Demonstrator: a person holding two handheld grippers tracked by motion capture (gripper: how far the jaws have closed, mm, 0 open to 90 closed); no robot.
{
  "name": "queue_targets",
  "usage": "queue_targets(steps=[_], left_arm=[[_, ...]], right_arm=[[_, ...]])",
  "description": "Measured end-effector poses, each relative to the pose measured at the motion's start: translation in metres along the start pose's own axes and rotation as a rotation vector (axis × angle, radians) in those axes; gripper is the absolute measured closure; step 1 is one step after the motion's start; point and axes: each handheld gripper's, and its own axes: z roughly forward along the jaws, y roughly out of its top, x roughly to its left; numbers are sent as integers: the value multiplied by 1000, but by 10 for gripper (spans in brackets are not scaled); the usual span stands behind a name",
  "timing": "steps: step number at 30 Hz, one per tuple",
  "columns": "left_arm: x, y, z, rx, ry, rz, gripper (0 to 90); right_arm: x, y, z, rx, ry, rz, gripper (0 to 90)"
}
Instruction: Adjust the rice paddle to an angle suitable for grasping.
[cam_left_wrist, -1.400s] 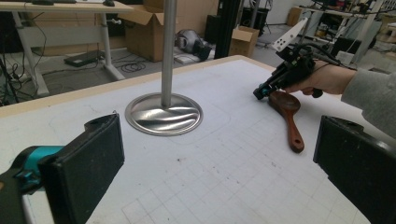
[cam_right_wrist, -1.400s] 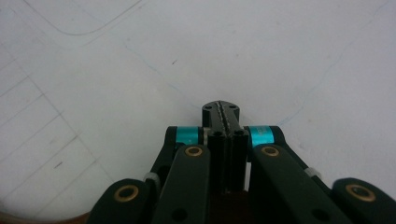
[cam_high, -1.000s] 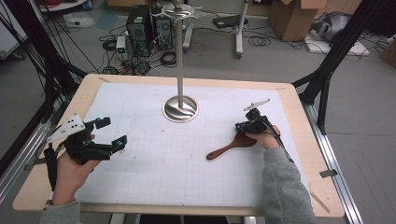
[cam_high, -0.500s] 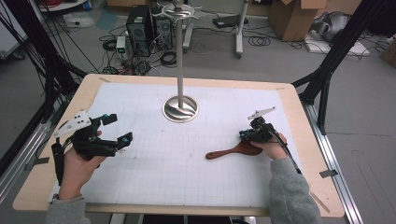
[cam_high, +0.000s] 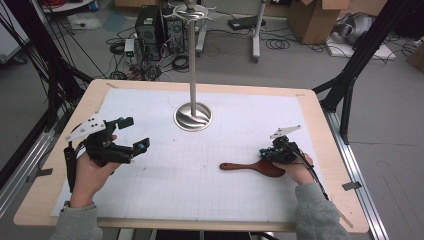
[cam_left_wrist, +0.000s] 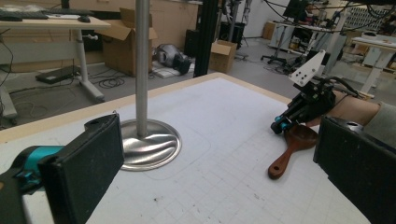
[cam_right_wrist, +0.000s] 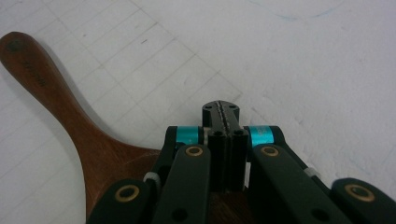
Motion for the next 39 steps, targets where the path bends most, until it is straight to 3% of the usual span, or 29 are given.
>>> queue_targets(steps=[8,10,16,27,30,33,37,39], left_arm=[[1,-1,2,2,4,-9,22],[-1,-1,4,0,-1,-2,23],[-3,-3,9,36,17,19,22],[-1,-4,11,44,17,16,23],[-1,-5,11,44,17,15,23],[-2,-4,12,44,13,16,23],[-2,-5,11,48,16,18,23],[-2,-6,11,54,17,18,23]], right_arm=[[12,-12,-8,-8,14,15,900],[17,-17,-10,-22,2,13,900],[25,-29,-16,-49,27,28,900],[46,-39,-24,-45,-1,-4,900],[50,-40,-25,-47,-19,-28,900],[56,-39,-25,-42,-56,-109,900],[59,-33,-34,-126,-65,-125,900],[63,-29,-38,-162,-32,-141,900]])
